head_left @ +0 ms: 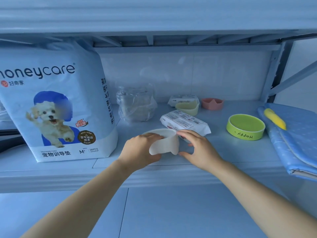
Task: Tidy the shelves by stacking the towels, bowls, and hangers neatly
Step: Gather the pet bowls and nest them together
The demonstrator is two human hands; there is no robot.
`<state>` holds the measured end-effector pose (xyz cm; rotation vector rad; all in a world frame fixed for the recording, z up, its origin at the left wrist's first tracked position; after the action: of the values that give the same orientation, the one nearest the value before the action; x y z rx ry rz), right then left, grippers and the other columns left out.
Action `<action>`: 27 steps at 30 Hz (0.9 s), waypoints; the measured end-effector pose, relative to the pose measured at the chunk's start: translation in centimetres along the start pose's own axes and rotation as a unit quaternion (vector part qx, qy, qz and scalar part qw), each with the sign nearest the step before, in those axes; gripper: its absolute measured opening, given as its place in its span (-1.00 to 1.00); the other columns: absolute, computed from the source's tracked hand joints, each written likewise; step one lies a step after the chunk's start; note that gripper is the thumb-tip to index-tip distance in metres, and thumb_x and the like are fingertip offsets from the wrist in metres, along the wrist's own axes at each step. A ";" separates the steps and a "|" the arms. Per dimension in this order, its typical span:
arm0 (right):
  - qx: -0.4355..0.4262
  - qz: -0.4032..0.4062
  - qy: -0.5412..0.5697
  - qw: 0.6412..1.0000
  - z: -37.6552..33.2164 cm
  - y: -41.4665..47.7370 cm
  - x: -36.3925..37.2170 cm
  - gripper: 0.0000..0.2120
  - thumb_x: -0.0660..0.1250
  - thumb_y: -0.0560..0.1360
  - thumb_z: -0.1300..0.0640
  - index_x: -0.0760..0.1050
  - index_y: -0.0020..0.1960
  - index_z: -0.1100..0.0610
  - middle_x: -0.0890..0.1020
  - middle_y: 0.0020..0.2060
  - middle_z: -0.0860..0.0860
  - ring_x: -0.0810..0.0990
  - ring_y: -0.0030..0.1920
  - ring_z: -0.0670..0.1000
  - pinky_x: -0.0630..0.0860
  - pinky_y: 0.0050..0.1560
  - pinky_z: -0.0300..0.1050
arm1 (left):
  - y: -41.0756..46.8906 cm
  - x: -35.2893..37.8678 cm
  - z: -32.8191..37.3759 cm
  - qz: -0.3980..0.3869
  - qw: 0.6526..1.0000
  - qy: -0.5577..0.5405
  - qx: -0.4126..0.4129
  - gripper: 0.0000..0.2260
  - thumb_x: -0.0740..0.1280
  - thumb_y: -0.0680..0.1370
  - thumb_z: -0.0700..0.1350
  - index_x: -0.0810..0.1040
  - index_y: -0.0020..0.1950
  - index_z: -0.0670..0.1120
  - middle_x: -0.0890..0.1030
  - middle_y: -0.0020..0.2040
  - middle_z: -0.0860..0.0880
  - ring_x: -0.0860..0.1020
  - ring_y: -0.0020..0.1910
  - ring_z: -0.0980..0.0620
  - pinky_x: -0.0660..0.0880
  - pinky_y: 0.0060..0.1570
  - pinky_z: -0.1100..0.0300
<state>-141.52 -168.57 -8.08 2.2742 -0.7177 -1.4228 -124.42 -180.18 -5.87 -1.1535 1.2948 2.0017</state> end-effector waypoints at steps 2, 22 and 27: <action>0.005 0.013 -0.002 1.000 0.0 0.0 -0.2 -0.35 0.49 0.35 0.12 0.32 0.37 0.00 0.41 0.28 -0.18 0.40 0.25 -0.17 0.47 0.19 -0.12 | 0.0 -0.6 0.0 0.026 0.999 -0.033 -0.028 -0.57 0.39 0.34 0.04 0.48 0.21 0.20 0.58 0.11 0.21 0.55 -0.02 0.04 0.50 -0.15 0.17; 0.026 -0.039 0.062 0.997 -3.6 3.4 3.6 -0.62 0.47 0.33 -0.12 0.53 0.07 0.02 0.60 -0.05 -0.16 0.51 -0.05 -0.18 0.39 -0.11 -0.43 | 2.4 -1.3 -0.9 0.088 0.884 -0.360 -0.286 -0.52 0.46 0.29 0.26 0.40 -0.05 -0.03 0.52 -0.08 0.12 0.57 -0.10 0.11 0.59 -0.10 -0.02; 0.072 -0.018 0.147 0.986 -5.2 4.5 4.3 -0.82 0.43 0.39 -0.04 0.55 -0.08 0.02 0.67 -0.22 -0.09 0.62 -0.18 -0.07 0.54 -0.15 -0.08 | 2.4 -1.2 -1.2 0.068 0.893 -0.368 -0.252 -0.25 0.46 0.31 0.24 0.23 0.34 -0.02 0.49 0.14 0.05 0.56 0.05 0.04 0.56 -0.03 0.05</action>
<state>-136.31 -174.62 -6.51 2.5462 -0.7067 -1.0455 -125.18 -182.30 -3.94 -0.3755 0.4868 2.5934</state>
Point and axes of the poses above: each hand's wrist, its own y-axis towards the middle knuckle, its own x-axis out of the palm, z = x × y, the point moved 3 cm from there along y, towards the middle knuckle
